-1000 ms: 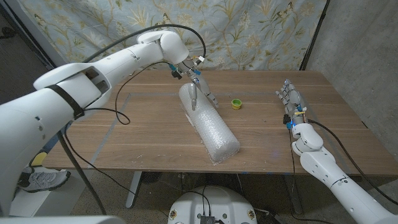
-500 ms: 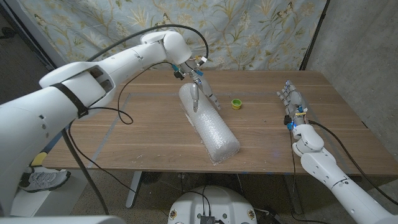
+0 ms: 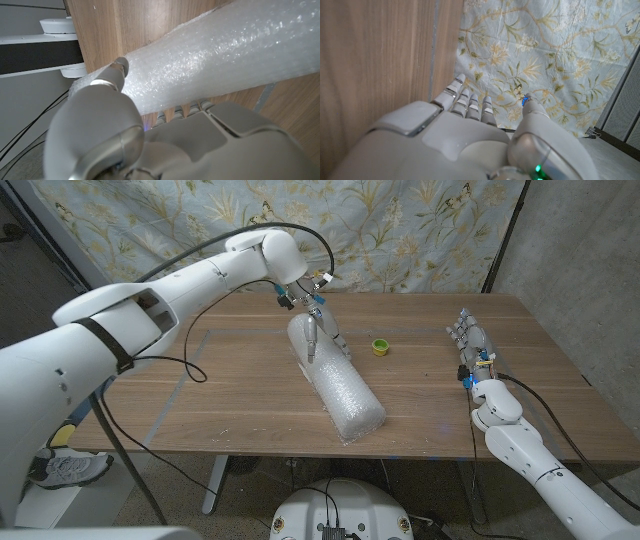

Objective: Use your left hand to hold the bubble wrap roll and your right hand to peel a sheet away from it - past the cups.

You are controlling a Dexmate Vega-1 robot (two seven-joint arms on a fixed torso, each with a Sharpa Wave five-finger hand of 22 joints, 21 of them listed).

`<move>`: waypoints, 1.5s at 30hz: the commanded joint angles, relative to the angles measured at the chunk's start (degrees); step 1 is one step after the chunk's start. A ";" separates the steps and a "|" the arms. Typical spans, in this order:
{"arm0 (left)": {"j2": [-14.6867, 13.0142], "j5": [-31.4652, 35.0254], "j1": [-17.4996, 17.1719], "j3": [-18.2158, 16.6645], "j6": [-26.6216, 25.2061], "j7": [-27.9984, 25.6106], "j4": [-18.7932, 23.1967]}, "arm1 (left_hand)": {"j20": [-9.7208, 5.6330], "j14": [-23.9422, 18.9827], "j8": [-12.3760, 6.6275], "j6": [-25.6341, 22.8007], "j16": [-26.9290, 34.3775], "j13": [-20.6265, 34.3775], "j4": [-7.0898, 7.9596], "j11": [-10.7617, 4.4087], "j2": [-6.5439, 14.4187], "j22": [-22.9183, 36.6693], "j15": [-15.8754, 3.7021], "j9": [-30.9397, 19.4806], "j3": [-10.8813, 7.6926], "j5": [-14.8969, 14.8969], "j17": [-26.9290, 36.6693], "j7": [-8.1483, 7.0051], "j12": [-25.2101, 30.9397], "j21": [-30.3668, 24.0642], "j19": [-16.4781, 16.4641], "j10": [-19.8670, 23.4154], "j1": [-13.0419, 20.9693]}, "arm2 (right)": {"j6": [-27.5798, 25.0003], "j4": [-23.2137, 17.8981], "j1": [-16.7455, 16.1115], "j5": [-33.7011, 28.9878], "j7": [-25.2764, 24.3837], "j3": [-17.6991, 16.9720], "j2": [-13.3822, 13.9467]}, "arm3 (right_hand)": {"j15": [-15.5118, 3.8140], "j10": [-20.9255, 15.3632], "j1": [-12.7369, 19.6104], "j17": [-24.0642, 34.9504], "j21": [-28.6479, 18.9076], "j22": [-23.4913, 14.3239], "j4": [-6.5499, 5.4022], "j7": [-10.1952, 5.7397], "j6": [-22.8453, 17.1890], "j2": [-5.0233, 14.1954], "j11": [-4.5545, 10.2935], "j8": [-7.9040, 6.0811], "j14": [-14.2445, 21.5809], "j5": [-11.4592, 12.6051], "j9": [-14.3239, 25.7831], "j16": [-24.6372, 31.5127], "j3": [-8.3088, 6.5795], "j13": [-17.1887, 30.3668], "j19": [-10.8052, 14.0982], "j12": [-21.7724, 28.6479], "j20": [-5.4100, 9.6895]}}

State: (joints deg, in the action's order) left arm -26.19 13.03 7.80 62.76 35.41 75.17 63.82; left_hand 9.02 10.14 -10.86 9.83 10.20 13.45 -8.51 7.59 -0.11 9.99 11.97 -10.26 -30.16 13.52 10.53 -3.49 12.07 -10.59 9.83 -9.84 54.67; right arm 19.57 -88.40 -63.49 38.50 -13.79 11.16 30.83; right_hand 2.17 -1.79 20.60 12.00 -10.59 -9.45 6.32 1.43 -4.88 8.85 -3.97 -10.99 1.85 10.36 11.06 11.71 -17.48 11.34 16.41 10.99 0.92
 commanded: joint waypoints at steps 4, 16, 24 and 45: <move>-1.71 1.16 -1.16 -0.81 -1.13 -0.04 2.78 | 0.28 15.36 -0.16 22.30 0.24 0.11 0.29 0.47 0.69 0.22 0.58 -0.15 -0.06 -0.43 0.16 -0.33 0.14 -0.05 7.86 -19.79 -0.07 | -0.53 0.26 0.13 0.18 0.43 0.23 0.05 | 0.22 0.44 0.09 0.19 0.01 -0.35 0.17 0.18 0.24 0.01 -0.06 0.18 -0.67 -0.22 0.16 -0.12 -0.03 0.12 -0.21 0.12 -0.10; -1.06 4.54 -0.76 -0.03 1.09 -2.09 1.75 | 0.26 15.40 -0.18 22.45 0.34 0.11 0.30 0.46 1.09 0.21 0.53 -0.15 0.05 -0.58 0.15 -0.52 0.28 -0.23 7.81 -19.86 -0.09 | -0.07 1.23 -0.09 1.32 0.19 -0.37 -0.70 | 0.82 0.45 -0.05 0.22 0.02 -0.35 0.10 0.01 0.64 0.02 -0.07 0.23 -0.99 -0.22 0.16 -0.14 -0.01 0.12 -0.53 0.18 -0.44; -2.22 8.46 -1.77 -0.05 1.97 -5.34 3.95 | 0.24 15.28 -0.18 22.66 0.44 0.11 0.09 0.45 1.05 0.20 0.48 -0.15 0.20 -0.84 0.14 -0.66 0.36 -0.38 7.61 -20.00 0.06 | 0.19 1.79 -0.13 1.78 0.06 -0.72 -1.00 | 1.09 0.46 -0.13 0.25 0.03 -0.36 0.05 -0.07 0.94 0.05 -0.08 0.28 -1.16 -0.22 0.17 -0.14 -0.01 0.12 -0.72 0.20 -0.75; -4.71 12.17 -4.77 -1.71 0.18 -8.53 9.88 | 0.29 14.78 -0.13 23.45 0.67 0.10 0.02 0.53 1.82 0.23 0.52 -0.17 0.39 -1.05 0.17 -0.38 0.58 -0.58 7.44 -20.25 0.30 | 0.27 2.85 -0.10 2.64 0.17 -1.00 -1.38 | 1.53 2.55 -0.32 0.32 -0.14 -0.37 -0.03 -0.33 1.40 0.08 -1.21 0.20 -1.46 -0.19 0.17 -0.03 -0.05 0.10 -0.93 -0.25 -0.99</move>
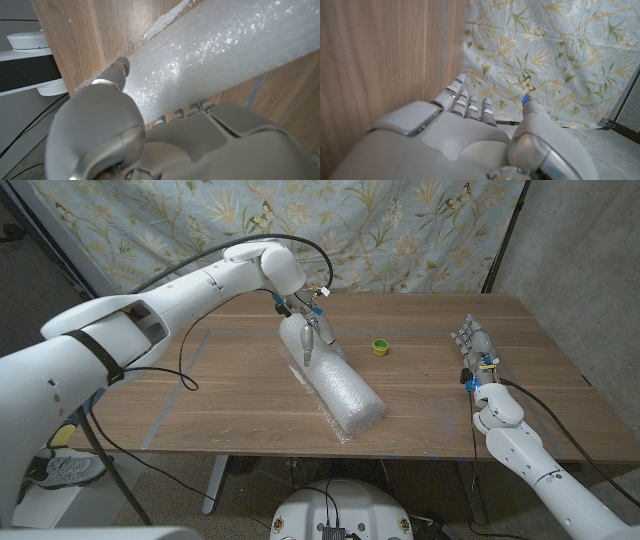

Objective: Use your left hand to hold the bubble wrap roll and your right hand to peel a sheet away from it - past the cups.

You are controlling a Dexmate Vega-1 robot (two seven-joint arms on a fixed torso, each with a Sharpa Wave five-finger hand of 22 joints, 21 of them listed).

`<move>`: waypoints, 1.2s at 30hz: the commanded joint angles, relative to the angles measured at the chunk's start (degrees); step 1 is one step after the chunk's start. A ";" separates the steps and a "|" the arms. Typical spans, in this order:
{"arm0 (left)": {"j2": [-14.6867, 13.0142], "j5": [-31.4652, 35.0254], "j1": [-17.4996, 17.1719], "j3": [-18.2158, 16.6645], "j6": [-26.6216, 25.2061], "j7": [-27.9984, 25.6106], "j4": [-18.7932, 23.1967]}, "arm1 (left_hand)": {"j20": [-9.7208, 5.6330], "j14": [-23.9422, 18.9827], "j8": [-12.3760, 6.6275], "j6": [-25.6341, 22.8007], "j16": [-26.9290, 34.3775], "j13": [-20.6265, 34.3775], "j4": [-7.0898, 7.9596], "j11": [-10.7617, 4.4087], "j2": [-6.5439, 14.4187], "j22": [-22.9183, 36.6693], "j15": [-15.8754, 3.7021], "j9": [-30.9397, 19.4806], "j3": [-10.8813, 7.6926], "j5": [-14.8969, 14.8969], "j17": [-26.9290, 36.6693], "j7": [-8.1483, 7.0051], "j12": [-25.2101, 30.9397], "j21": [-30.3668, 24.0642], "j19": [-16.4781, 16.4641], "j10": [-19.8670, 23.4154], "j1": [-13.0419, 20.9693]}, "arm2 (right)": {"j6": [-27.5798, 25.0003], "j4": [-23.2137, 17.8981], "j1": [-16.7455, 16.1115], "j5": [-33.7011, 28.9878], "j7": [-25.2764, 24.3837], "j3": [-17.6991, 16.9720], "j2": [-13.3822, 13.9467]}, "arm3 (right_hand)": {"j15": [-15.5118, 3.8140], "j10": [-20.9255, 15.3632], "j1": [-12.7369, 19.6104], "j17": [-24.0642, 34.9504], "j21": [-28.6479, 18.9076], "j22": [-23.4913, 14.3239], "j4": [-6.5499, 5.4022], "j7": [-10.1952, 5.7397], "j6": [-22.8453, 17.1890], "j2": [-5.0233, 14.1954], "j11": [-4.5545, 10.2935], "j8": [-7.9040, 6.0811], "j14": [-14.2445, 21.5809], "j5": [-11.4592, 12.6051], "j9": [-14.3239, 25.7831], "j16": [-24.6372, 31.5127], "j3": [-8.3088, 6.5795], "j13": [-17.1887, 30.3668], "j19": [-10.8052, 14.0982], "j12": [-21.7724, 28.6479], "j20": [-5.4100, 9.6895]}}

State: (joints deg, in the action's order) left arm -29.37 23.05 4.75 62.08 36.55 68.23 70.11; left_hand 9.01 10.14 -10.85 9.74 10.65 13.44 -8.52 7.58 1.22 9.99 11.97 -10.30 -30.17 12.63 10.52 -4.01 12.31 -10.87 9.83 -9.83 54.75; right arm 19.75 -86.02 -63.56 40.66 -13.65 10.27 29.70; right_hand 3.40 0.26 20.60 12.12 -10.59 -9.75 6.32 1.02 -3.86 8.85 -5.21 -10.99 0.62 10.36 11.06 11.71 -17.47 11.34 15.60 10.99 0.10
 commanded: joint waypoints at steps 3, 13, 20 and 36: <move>-2.20 3.08 -2.43 -1.47 -1.57 -2.38 5.08 | 0.27 14.73 -0.15 23.57 0.24 0.12 0.03 0.59 0.57 0.23 0.52 -0.13 0.42 -0.17 0.18 0.05 0.37 -0.32 7.42 -20.26 0.23 | 0.05 0.41 -0.13 0.50 -0.07 -0.11 -0.25 | 0.30 0.54 -0.34 0.21 -0.15 -0.07 -0.03 0.04 0.52 0.10 -0.04 0.22 -0.32 -0.19 0.17 -0.03 -0.07 0.10 -0.13 -0.22 -0.17; -5.88 7.63 -6.52 -4.11 -4.58 -6.65 12.40 | -0.14 12.82 -0.78 22.01 0.81 0.11 -0.07 0.04 0.47 0.24 0.39 -0.11 0.95 -0.49 0.23 -0.11 1.16 -1.04 5.33 -18.80 0.03 | 0.04 -0.05 -0.76 0.60 -0.28 -0.17 -0.21 | 0.47 0.71 -0.42 0.24 -0.18 -0.08 -0.08 0.00 0.83 0.14 -0.09 0.25 -0.33 -0.19 0.17 0.05 -0.10 0.11 -0.19 -0.17 -0.24; -7.84 9.77 -9.26 -5.86 -6.79 -8.27 16.89 | -0.19 12.52 -0.79 21.86 0.84 0.11 -0.11 0.11 0.46 0.24 0.42 -0.11 1.06 -0.55 0.23 -0.11 1.23 -1.05 5.16 -18.68 0.01 | 0.12 -0.43 -1.36 0.78 -0.47 -0.56 -0.03 | 0.51 0.70 -0.45 0.25 -0.22 -0.08 -0.10 -0.06 0.92 0.16 -0.13 0.23 -0.41 -0.18 0.18 0.06 -0.12 0.11 -0.19 -0.09 -0.24; -8.29 9.39 -11.37 -7.25 -9.19 -7.48 18.70 | -0.19 11.68 -0.78 21.51 0.87 0.10 -0.18 0.02 0.54 0.25 0.43 -0.10 1.36 -0.68 0.23 0.06 1.48 -1.07 4.62 -18.25 -0.01 | -0.35 -0.84 -2.17 1.24 -0.68 -0.78 0.06 | 0.54 0.88 -0.48 0.27 -0.27 -0.08 -0.10 -0.08 1.09 0.18 -0.04 0.16 -0.42 -0.17 0.18 0.15 -0.18 0.11 -0.24 -0.02 -0.29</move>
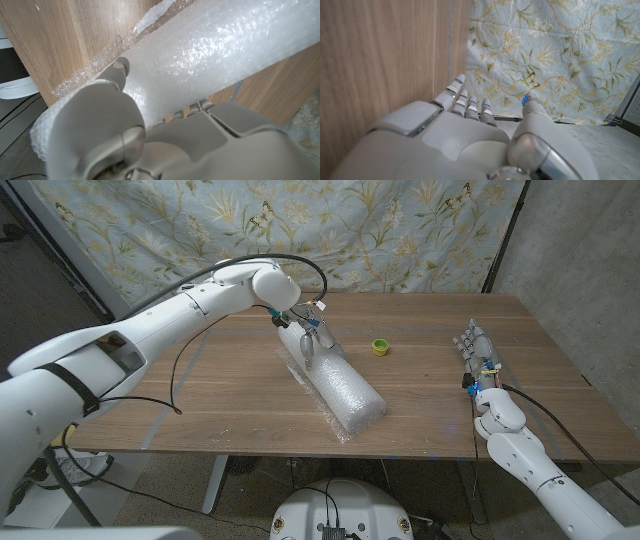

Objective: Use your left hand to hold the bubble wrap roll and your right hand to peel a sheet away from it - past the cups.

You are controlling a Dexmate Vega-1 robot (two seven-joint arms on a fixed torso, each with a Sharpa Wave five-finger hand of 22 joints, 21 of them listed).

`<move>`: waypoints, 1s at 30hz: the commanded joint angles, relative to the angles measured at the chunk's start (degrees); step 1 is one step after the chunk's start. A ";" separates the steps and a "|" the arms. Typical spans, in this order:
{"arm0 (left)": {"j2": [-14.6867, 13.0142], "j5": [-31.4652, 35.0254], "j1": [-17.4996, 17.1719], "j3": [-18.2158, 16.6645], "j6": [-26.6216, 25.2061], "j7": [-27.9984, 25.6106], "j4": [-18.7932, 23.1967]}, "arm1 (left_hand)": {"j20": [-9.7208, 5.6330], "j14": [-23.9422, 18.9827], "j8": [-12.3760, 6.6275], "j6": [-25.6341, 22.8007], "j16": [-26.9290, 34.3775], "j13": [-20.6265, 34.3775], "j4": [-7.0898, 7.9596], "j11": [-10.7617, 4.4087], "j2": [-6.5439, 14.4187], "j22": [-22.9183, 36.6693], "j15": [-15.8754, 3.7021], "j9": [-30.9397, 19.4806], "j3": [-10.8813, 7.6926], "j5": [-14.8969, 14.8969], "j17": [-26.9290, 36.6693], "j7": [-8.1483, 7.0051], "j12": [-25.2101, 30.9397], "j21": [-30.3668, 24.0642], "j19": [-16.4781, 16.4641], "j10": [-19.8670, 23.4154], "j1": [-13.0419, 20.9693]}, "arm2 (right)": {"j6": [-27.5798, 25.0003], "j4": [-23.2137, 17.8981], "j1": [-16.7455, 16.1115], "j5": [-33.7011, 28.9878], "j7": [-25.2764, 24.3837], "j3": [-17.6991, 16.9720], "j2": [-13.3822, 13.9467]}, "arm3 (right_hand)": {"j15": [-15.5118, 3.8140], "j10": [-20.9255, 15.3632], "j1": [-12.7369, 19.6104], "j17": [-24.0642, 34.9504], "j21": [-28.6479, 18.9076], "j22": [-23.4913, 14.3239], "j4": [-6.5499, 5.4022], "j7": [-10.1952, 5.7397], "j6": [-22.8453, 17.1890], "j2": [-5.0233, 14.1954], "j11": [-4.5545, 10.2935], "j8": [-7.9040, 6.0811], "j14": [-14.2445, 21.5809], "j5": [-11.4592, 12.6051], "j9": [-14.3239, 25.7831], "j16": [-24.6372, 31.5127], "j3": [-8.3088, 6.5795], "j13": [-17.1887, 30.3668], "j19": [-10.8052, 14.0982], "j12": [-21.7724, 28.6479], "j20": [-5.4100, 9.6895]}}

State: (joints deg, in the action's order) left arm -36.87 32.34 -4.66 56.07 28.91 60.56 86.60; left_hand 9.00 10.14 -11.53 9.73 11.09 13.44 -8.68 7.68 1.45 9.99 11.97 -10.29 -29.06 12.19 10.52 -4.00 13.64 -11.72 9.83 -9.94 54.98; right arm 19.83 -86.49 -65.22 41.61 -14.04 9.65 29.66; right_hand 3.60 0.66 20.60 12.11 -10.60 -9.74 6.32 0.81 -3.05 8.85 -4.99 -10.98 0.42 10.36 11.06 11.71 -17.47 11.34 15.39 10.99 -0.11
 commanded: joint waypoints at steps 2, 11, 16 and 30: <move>-0.66 -0.11 -1.93 -1.12 -1.74 0.72 2.03 | -0.18 11.65 -0.08 21.54 0.41 0.10 -0.01 -0.05 0.33 0.25 0.44 -0.11 0.28 -0.25 0.23 0.10 0.18 -0.20 4.61 -18.09 -0.24 | -0.45 -0.39 -0.54 0.23 -0.44 -0.12 0.04 | 0.37 0.49 -0.47 0.27 -0.28 -0.09 -0.09 0.09 0.31 0.18 -0.27 0.16 -0.24 -0.17 0.18 0.15 -0.19 0.11 -0.02 -0.01 -0.06; -1.03 1.31 -2.95 -1.14 -2.08 -0.65 2.23 | -0.45 10.77 -0.03 21.33 0.53 0.11 0.02 -0.30 0.35 0.33 0.34 -0.10 0.61 -0.39 0.27 0.07 0.60 -0.72 2.92 -17.16 -0.42 | -0.68 -0.42 -0.67 0.15 -0.94 -0.13 -0.06 | 0.42 0.58 -0.49 0.28 -0.29 -0.09 -0.10 0.03 0.36 0.20 -0.40 0.12 -0.26 -0.16 0.18 0.18 -0.23 0.11 -0.06 0.02 -0.10; -1.56 2.36 -4.08 -1.49 -2.85 -2.07 2.89 | -0.87 9.21 -0.30 20.36 0.95 0.16 -0.04 -0.52 0.17 0.40 0.11 -0.10 0.91 -0.57 0.31 -0.19 1.06 -1.13 1.52 -16.09 -0.53 | -0.73 -0.31 -0.68 0.21 -1.04 -0.23 -0.07 | 0.46 0.66 -0.50 0.29 -0.30 -0.09 -0.11 -0.06 0.38 0.22 -0.45 0.10 -0.27 -0.16 0.18 0.20 -0.25 0.12 -0.07 0.02 -0.10; -2.82 5.03 -7.56 -3.01 -4.56 -7.78 4.51 | -1.01 5.84 -0.87 17.28 1.52 0.48 -0.33 -1.36 -0.19 0.55 -1.04 -0.08 1.54 -1.01 0.46 -0.81 2.86 -1.79 -1.39 -11.85 -0.32 | -1.15 0.04 -0.97 0.41 -1.21 -0.35 0.05 | 0.53 0.85 -0.53 0.30 -0.33 -0.09 -0.11 -0.34 0.79 0.23 -0.33 0.15 -0.33 -0.15 0.18 0.25 -0.31 0.12 -0.11 0.06 -0.24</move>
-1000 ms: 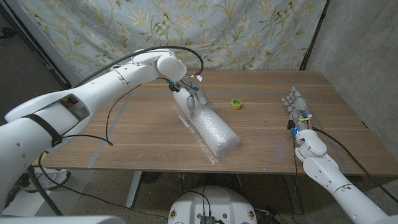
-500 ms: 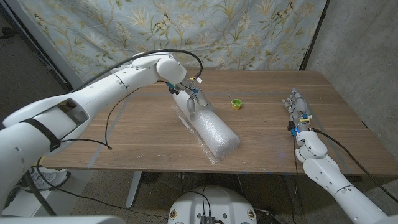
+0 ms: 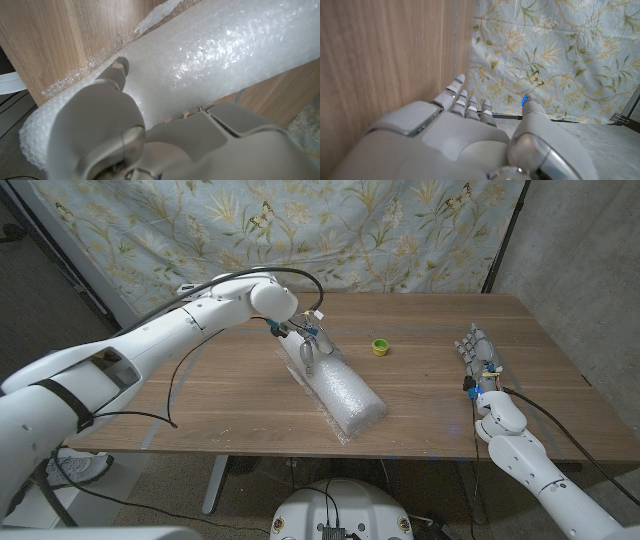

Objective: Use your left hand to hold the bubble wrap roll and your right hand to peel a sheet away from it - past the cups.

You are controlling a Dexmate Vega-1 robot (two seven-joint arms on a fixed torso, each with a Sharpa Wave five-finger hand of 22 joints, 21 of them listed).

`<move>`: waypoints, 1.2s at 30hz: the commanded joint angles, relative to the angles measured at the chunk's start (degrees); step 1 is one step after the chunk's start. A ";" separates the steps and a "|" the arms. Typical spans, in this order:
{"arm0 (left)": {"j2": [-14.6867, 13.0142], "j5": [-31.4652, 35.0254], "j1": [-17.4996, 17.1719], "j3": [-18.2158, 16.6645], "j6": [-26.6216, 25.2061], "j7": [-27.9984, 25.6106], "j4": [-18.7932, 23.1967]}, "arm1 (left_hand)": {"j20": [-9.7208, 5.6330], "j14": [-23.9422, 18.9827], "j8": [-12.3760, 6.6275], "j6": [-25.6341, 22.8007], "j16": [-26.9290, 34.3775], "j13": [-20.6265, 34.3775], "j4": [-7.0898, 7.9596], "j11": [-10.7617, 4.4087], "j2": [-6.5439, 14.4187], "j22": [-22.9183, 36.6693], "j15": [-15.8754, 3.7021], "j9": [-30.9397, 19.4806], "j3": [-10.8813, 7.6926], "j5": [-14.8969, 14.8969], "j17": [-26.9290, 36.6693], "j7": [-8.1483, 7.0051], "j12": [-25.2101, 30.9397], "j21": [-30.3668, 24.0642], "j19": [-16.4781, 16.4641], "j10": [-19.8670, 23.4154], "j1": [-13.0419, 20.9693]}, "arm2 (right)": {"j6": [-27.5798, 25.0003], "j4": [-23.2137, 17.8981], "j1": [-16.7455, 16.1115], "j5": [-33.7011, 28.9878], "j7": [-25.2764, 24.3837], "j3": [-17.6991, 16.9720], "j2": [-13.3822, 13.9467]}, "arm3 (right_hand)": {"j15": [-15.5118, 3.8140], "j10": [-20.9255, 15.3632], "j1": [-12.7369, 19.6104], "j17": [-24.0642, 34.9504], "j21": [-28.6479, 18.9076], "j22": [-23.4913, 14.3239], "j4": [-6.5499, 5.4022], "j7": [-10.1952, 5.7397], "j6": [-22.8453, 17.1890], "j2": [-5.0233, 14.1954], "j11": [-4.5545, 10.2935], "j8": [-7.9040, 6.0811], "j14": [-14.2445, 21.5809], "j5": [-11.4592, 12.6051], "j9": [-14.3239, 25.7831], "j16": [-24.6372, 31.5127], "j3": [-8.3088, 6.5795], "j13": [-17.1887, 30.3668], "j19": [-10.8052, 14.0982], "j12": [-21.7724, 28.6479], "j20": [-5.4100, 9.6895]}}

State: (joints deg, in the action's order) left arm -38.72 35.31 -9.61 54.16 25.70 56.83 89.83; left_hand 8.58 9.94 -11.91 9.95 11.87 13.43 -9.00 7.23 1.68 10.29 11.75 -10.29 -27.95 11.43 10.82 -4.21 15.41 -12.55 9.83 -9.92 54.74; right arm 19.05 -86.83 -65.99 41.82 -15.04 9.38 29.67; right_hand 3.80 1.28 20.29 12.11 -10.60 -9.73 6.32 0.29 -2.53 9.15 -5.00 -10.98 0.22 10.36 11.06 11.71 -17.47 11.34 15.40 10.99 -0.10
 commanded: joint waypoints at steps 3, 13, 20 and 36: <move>-1.90 3.42 -4.10 -2.16 -0.75 -8.49 1.98 | -1.37 -1.29 -1.47 11.01 2.59 1.63 -0.57 -1.81 -0.54 0.42 -3.43 -0.09 0.70 -0.32 0.74 -1.04 4.84 -2.62 -7.40 -4.93 1.48 | -0.48 0.44 -0.18 0.22 -0.19 -0.08 0.10 | 0.35 0.22 -0.23 0.31 -0.34 -0.10 -0.11 0.14 0.32 -0.09 -0.31 0.15 -0.19 -0.15 0.19 0.24 -0.31 0.11 -0.13 0.08 -0.24; -2.58 4.48 -6.36 -3.86 -0.96 -13.76 2.34 | -4.54 -20.43 -2.82 -6.79 11.15 4.78 -0.78 -7.59 -1.17 1.37 -9.77 -0.04 2.73 -0.82 4.03 1.41 14.29 -7.89 -24.52 12.18 7.07 | -0.90 0.62 -0.12 0.28 -0.33 -0.08 0.23 | 0.35 0.28 -0.27 0.33 -0.36 -0.10 -0.13 -0.01 0.48 -0.07 -0.27 0.12 -0.19 -0.15 0.19 0.30 -0.36 0.11 -0.16 0.14 -0.28; -2.23 5.04 -6.41 -3.77 -1.44 -14.13 2.02 | -4.99 -27.33 -3.10 -13.42 16.02 6.19 -0.72 -8.83 -1.06 1.83 -12.39 -0.10 3.84 -0.88 6.08 2.86 17.80 -9.77 -28.80 18.38 9.41 | -1.15 0.67 -0.32 0.42 -0.58 -0.18 0.28 | 0.44 0.41 -0.28 0.33 -0.35 -0.10 -0.13 -0.15 0.78 -0.06 -0.31 0.17 -0.24 -0.15 0.20 0.32 -0.40 0.12 -0.23 0.14 -0.33; -1.84 6.93 -7.55 -3.73 -3.36 -16.81 2.39 | -6.79 -37.24 -3.84 -31.22 25.85 10.02 -0.63 -11.28 -2.11 2.68 -16.95 -0.28 7.42 -0.70 10.60 6.39 24.94 -14.82 -37.49 30.65 15.30 | -1.24 0.76 -1.30 1.00 -1.31 -0.77 0.12 | 0.71 0.70 -0.38 0.36 -0.37 -0.10 -0.18 -0.35 1.21 -0.06 -0.28 0.19 -0.27 -0.16 0.22 0.38 -0.44 0.12 -0.28 0.13 -0.41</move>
State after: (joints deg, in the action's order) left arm -40.67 41.03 -16.31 50.53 23.31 41.99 91.97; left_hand 2.22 -20.52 -15.30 -19.18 36.10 22.55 -9.63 -2.98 -2.09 12.78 0.42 -10.28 -20.93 10.14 18.18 2.16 39.11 -26.38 -26.13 17.96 67.44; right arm 17.93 -86.17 -66.69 42.41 -15.85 9.01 29.88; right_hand 4.11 1.58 20.29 12.41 -10.60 -9.73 6.31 0.00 -1.40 9.15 -5.30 -10.99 -0.10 10.36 11.06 11.71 -17.48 11.34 15.19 10.99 -0.30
